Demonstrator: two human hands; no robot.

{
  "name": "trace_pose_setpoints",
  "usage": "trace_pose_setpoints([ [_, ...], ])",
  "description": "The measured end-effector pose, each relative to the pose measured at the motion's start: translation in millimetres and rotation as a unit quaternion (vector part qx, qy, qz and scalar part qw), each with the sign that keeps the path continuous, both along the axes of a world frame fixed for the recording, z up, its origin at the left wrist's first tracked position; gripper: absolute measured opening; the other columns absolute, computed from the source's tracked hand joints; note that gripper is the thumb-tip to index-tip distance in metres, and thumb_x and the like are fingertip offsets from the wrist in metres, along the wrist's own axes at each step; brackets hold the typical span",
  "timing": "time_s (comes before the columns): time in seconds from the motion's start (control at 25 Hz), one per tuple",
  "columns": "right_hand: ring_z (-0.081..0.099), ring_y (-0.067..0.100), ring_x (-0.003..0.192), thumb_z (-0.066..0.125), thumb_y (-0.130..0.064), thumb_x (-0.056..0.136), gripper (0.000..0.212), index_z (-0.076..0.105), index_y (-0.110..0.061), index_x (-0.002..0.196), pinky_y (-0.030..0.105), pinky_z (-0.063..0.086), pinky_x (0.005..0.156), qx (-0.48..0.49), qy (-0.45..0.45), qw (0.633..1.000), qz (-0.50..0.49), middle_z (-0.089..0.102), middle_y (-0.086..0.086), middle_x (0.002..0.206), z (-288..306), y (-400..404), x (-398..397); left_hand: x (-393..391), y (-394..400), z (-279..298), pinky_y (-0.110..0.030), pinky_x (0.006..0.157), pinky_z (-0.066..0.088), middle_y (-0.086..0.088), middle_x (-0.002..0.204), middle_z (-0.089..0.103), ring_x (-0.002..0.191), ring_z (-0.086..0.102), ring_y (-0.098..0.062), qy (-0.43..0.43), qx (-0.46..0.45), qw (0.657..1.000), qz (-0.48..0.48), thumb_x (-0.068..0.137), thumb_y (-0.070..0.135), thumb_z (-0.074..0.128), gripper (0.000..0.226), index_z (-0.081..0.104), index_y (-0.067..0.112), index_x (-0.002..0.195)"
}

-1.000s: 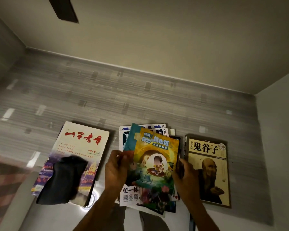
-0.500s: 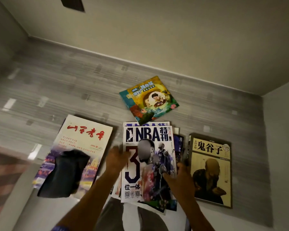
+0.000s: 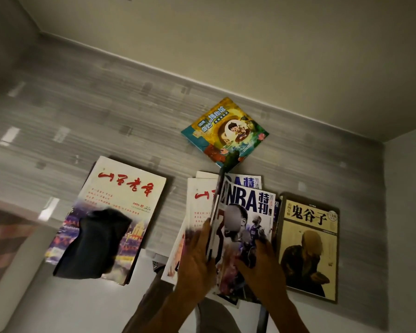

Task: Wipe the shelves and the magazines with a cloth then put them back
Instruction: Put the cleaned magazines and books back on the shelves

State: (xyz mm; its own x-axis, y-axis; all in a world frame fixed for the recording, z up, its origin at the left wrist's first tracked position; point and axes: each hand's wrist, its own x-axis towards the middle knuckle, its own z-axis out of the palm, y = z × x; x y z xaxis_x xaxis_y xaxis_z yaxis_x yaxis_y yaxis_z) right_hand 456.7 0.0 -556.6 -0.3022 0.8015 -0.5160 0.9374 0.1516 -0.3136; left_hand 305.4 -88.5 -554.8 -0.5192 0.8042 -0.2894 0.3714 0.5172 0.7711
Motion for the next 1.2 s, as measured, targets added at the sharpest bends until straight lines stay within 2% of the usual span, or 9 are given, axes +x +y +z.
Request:
trace_pose_setpoints([
  [0.08,0.049,0.026,0.127,0.051,-0.068,0.082,0.079,0.029,-0.026,0.146,0.040,0.050,0.096,0.002,-0.016,1.000,-0.007,0.038,0.002,0.147,-0.5,3.4,-1.2,6.7,0.6,16.4,-0.016,0.099,0.041,0.001,0.131,0.052,0.118,0.053,-0.011,-0.011,0.017,0.996,-0.082,0.098,0.024,0.051,0.046,0.042,0.021,0.142],
  [0.16,0.056,0.020,0.116,0.054,-0.058,0.087,0.064,0.040,-0.023,0.140,0.034,0.049,0.093,-0.032,-0.014,0.999,-0.020,0.046,0.000,0.141,4.4,12.5,-2.1,7.7,0.0,15.1,-0.016,0.103,0.038,0.016,0.132,0.043,0.115,0.046,0.005,-0.030,0.008,0.998,-0.056,0.097,0.029,0.050,0.056,0.025,0.028,0.147],
  [0.32,0.058,0.017,0.111,0.056,-0.044,0.092,0.046,0.048,-0.021,0.131,0.029,0.047,0.093,-0.033,-0.040,0.999,0.014,0.053,0.000,0.133,6.9,22.9,-2.9,-12.1,3.7,5.5,-0.034,0.108,0.040,-0.003,0.147,0.035,0.132,0.039,-0.021,-0.043,-0.076,0.996,0.027,0.096,0.023,0.051,0.061,0.021,0.022,0.148],
  [0.48,0.059,0.013,0.105,0.053,-0.042,0.094,0.036,0.052,-0.020,0.122,0.024,0.047,0.088,-0.016,-0.070,0.997,0.020,0.058,-0.002,0.122,12.3,27.2,-11.4,-17.0,3.6,1.3,-0.032,0.105,0.035,-0.007,0.148,0.029,0.134,0.029,-0.027,0.001,-0.085,0.995,0.046,0.085,0.020,0.063,0.067,0.032,0.031,0.143],
  [0.68,0.059,0.015,0.101,0.054,-0.057,0.089,0.050,0.051,-0.021,0.122,0.023,0.046,0.081,-0.030,-0.059,0.998,0.025,0.058,-0.002,0.118,11.3,26.3,-12.4,-11.6,14.4,28.5,-0.031,0.093,0.053,0.012,0.120,0.051,0.112,0.056,-0.010,-0.101,-0.006,0.985,0.136,0.085,0.020,0.068,0.049,0.045,0.049,0.117],
  [0.84,0.062,0.012,0.093,0.046,-0.078,0.075,0.072,0.054,-0.027,0.124,0.019,0.048,0.075,-0.064,-0.007,0.998,0.006,0.060,-0.003,0.118,7.8,26.4,-8.3,3.4,30.6,53.3,-0.026,0.089,0.052,0.019,0.113,0.055,0.105,0.058,-0.004,-0.193,0.002,0.974,0.122,0.082,0.027,0.073,0.076,0.028,0.042,0.142],
  [0.96,0.056,0.006,0.083,0.053,-0.072,0.079,0.062,0.052,-0.027,0.122,0.008,0.040,0.062,-0.073,-0.017,0.997,0.030,0.057,-0.004,0.114,7.9,28.5,-5.6,0.0,27.1,38.9,-0.031,0.096,0.050,0.002,0.125,0.056,0.118,0.055,-0.018,-0.193,-0.002,0.971,0.143,0.095,0.028,0.055,0.041,0.047,0.022,0.134],
  [1.08,0.050,0.004,0.079,0.058,-0.057,0.085,0.052,0.049,-0.025,0.126,0.007,0.032,0.053,-0.064,-0.043,0.995,0.057,0.049,-0.006,0.109,4.8,28.5,-4.1,-19.4,14.8,19.7,-0.040,0.083,0.058,0.001,0.115,0.065,0.101,0.065,-0.017,-0.218,-0.042,0.968,0.120,0.088,0.061,0.046,0.052,0.051,0.031,0.130],
  [1.2,0.057,0.013,0.100,0.055,-0.064,0.082,0.067,0.042,-0.024,0.133,0.015,0.049,0.073,-0.047,-0.056,0.995,0.066,0.046,0.000,0.125,0.9,23.3,-0.8,-30.8,16.7,17.7,-0.044,0.077,0.059,-0.007,0.100,0.072,0.094,0.070,-0.026,-0.331,0.022,0.927,0.175,0.096,0.034,0.052,0.026,0.060,0.023,0.118],
])
